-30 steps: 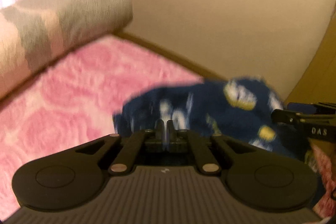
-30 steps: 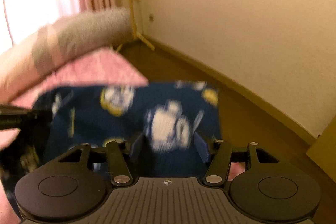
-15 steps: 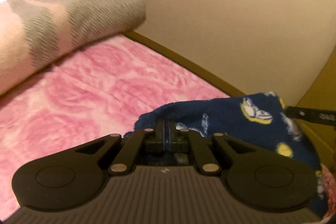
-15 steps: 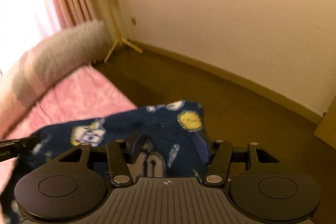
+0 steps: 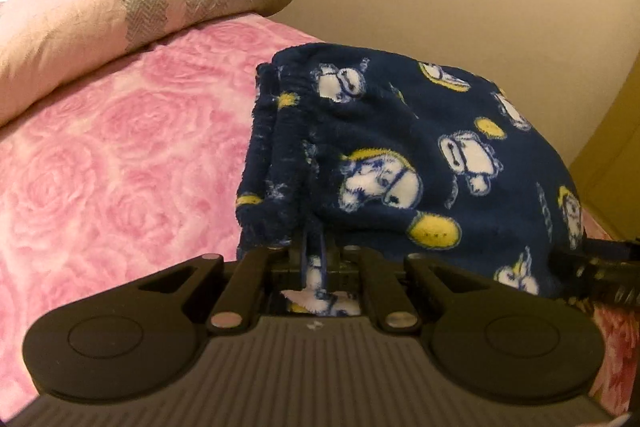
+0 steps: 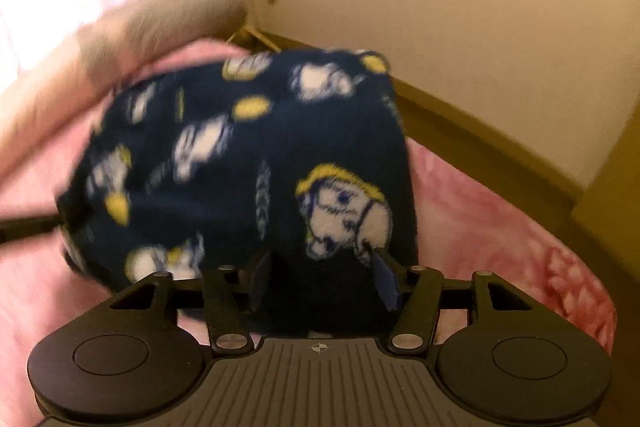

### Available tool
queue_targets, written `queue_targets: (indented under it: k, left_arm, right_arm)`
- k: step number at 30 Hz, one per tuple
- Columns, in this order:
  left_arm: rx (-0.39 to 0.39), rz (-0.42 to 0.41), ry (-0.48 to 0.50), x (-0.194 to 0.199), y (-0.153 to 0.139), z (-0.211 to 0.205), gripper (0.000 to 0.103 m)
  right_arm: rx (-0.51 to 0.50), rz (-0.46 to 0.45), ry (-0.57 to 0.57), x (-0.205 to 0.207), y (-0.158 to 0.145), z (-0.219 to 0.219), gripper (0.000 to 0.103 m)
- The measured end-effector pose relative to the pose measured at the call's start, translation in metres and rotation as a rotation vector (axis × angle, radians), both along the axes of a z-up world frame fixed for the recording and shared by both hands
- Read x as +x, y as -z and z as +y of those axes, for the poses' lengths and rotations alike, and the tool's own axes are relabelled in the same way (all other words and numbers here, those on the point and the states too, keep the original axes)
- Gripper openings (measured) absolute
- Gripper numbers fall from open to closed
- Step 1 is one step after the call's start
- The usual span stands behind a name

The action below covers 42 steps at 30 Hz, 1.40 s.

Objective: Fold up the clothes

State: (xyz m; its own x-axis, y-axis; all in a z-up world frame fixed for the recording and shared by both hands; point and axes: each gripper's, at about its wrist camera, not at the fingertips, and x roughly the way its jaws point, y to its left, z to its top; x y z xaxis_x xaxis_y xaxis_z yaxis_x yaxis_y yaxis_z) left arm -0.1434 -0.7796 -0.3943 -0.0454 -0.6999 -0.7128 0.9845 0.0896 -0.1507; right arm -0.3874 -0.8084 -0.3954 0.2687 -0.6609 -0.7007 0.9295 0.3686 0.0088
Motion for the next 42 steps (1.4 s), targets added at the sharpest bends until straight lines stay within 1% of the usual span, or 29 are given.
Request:
queue_targets:
  k: [1, 4, 5, 6, 7, 9, 10, 12, 14, 15, 18, 22, 25, 27, 29, 32, 34, 36, 38, 42]
  left_arm:
    - [0.005, 0.0, -0.005, 0.0, -0.005, 0.0, 0.005]
    - [0.027, 0.019, -0.012, -0.001, -0.024, 0.005, 0.006]
    - [0.032, 0.027, -0.009, -0.003, -0.032, 0.011, 0.012]
    - [0.037, 0.034, -0.006, -0.005, -0.039, 0.017, 0.021]
    - [0.04, 0.042, -0.001, -0.006, -0.047, 0.024, 0.024]
    - [0.049, 0.044, 0.021, -0.008, -0.063, 0.042, 0.026]
    - [0.055, 0.04, 0.033, -0.009, -0.072, 0.052, 0.027]
    - [0.067, 0.021, 0.064, -0.011, -0.089, 0.072, 0.034]
    - [0.079, -0.004, 0.096, -0.014, -0.108, 0.095, 0.037]
    - [0.083, -0.021, 0.112, -0.015, -0.117, 0.107, 0.04]
    - [0.074, -0.104, 0.139, -0.012, -0.148, 0.149, 0.045]
    - [0.062, -0.15, 0.127, -0.01, -0.188, 0.201, 0.046]
    - [0.042, -0.18, 0.107, -0.008, -0.218, 0.235, 0.05]
    - [0.03, -0.173, 0.085, -0.006, -0.236, 0.253, 0.057]
    - [0.019, -0.157, 0.067, -0.004, -0.252, 0.266, 0.058]
    - [-0.001, -0.142, 0.048, -0.003, -0.276, 0.285, 0.065]
    - [-0.015, -0.133, 0.049, -0.004, -0.289, 0.297, 0.065]
    - [-0.009, -0.113, 0.051, -0.005, -0.299, 0.306, 0.067]
    - [-0.002, -0.102, 0.058, -0.007, -0.306, 0.315, 0.067]
    - [-0.019, -0.122, 0.064, -0.012, -0.319, 0.334, 0.07]
  right_arm:
    - [0.004, 0.017, -0.004, 0.003, 0.003, 0.004, 0.057]
    - [0.039, -0.036, 0.034, -0.003, -0.016, 0.016, 0.057]
    - [0.051, -0.057, 0.048, -0.006, -0.023, 0.021, 0.057]
    - [0.064, -0.078, 0.062, -0.009, -0.029, 0.027, 0.057]
    - [0.077, -0.099, 0.076, -0.012, -0.036, 0.032, 0.057]
    - [0.113, -0.132, 0.099, -0.016, -0.046, 0.05, 0.057]
    - [0.117, -0.133, 0.106, -0.015, -0.052, 0.064, 0.057]
    - [0.126, -0.137, 0.118, -0.014, -0.064, 0.091, 0.057]
    - [0.134, -0.14, 0.13, -0.013, -0.076, 0.118, 0.057]
    - [0.139, -0.142, 0.136, -0.012, -0.082, 0.132, 0.057]
    - [0.147, -0.147, 0.153, -0.011, -0.101, 0.172, 0.057]
    - [0.1, -0.153, 0.142, -0.007, -0.138, 0.207, 0.057]
    - [0.065, -0.158, 0.134, -0.004, -0.166, 0.234, 0.057]
    - [0.041, -0.161, 0.129, -0.002, -0.185, 0.252, 0.057]
    - [0.018, -0.164, 0.123, 0.0, -0.204, 0.27, 0.057]
    - [-0.018, -0.168, 0.115, 0.003, -0.231, 0.297, 0.057]
    - [-0.041, -0.171, 0.11, 0.005, -0.249, 0.314, 0.057]
    - [-0.062, -0.176, 0.104, 0.002, -0.258, 0.33, 0.057]
    - [-0.056, -0.181, 0.11, 0.0, -0.263, 0.339, 0.057]
    - [-0.045, -0.19, 0.123, -0.004, -0.273, 0.356, 0.057]
